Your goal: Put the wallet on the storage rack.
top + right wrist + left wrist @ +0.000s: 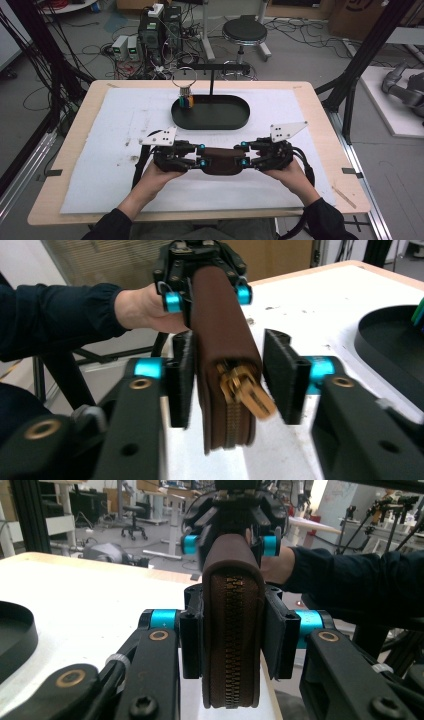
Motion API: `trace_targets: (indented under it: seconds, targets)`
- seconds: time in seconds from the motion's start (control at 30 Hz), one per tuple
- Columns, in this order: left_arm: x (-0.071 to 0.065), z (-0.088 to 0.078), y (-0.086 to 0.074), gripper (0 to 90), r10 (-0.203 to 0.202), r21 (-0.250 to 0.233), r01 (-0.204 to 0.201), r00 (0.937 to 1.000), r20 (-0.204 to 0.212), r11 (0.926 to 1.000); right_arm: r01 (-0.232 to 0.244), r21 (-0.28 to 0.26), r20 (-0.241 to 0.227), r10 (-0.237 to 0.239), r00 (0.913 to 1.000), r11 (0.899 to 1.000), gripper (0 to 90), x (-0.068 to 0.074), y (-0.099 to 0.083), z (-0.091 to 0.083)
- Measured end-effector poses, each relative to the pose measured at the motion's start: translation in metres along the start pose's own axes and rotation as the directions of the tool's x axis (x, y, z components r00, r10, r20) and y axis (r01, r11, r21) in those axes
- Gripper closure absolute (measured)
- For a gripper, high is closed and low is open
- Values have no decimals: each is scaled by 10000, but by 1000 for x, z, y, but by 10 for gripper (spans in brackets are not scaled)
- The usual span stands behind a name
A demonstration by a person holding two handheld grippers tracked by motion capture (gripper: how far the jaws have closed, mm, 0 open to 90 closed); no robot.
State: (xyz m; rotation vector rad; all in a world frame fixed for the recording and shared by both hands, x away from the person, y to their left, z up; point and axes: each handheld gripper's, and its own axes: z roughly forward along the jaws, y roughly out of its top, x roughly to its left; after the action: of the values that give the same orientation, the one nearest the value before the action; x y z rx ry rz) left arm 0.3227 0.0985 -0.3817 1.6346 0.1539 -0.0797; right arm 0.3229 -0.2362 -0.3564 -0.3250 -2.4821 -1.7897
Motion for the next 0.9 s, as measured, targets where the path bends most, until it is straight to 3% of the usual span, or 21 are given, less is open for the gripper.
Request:
trace_targets:
  seconds: [0.13, 0.57, 0.67, 0.77, 0.9]
  targets:
    - [1, -4, 1, 660, -13, -339, 12, 10000, -32, 9994, -236, -41, -67, 236, 9997, 9997, 548, -3, -3, 0]
    - [-1, -4, 2, 631, 18, -500, -21, 10000, -64, 9987, -12, -299, -178, 6, 9998, 9996, 649, -1, -3, 0]
    - [0, -5, 3, 544, -140, -532, 121, 9993, -355, 9985, 50, -218, -53, -51, 10000, 9998, 661, 0, -3, 0]
    - [2, -9, 3, 442, -145, -230, 128, 9969, -768, 9997, 30, -287, 84, -27, 10000, 9996, 666, 0, -4, 0]
    - [1, -15, 4, 372, 30, 323, 14, 9907, -1363, 9995, 82, -441, 452, -62, 9990, 9990, 668, -2, -4, -3]
